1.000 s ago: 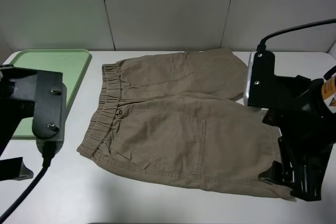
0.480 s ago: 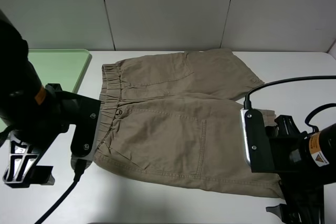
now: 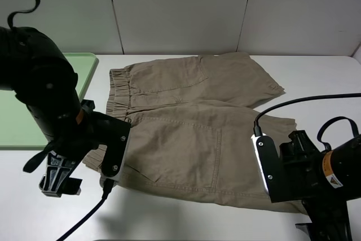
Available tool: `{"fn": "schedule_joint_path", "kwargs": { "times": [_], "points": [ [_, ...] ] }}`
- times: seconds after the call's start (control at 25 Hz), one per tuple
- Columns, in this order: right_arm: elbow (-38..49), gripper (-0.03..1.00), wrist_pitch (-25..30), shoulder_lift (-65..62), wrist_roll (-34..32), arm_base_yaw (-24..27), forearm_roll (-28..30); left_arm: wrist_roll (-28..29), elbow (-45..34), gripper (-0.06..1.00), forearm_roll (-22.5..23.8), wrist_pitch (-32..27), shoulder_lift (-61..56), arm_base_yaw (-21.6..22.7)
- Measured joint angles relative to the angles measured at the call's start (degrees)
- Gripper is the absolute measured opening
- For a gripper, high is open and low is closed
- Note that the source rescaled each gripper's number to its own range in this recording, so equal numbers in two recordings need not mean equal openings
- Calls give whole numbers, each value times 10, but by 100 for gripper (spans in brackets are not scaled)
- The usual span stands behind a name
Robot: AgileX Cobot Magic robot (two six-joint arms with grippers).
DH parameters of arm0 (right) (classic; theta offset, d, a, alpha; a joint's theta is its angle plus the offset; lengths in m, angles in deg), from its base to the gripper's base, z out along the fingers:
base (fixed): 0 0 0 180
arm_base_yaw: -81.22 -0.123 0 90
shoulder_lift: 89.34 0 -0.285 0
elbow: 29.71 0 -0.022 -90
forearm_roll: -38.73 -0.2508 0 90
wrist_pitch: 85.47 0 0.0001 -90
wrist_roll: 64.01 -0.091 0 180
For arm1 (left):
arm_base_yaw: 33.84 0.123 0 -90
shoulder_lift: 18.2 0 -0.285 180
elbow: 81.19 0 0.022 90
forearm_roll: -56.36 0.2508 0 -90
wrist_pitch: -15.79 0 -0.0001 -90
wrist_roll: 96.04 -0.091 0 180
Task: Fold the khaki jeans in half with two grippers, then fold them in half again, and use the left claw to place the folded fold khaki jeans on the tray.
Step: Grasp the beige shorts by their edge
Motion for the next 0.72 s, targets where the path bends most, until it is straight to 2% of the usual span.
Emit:
{"fn": "schedule_joint_path", "kwargs": {
  "times": [0.4, 0.72],
  "points": [
    [1, 100, -61, 100, 0, 0, 10, -4, 0, 96, 1, 72, 28, 0],
    [-1, 100, -95, 158, -1, 0, 12, -9, 0, 96, 1, 84, 28, 0]
  ]
}}
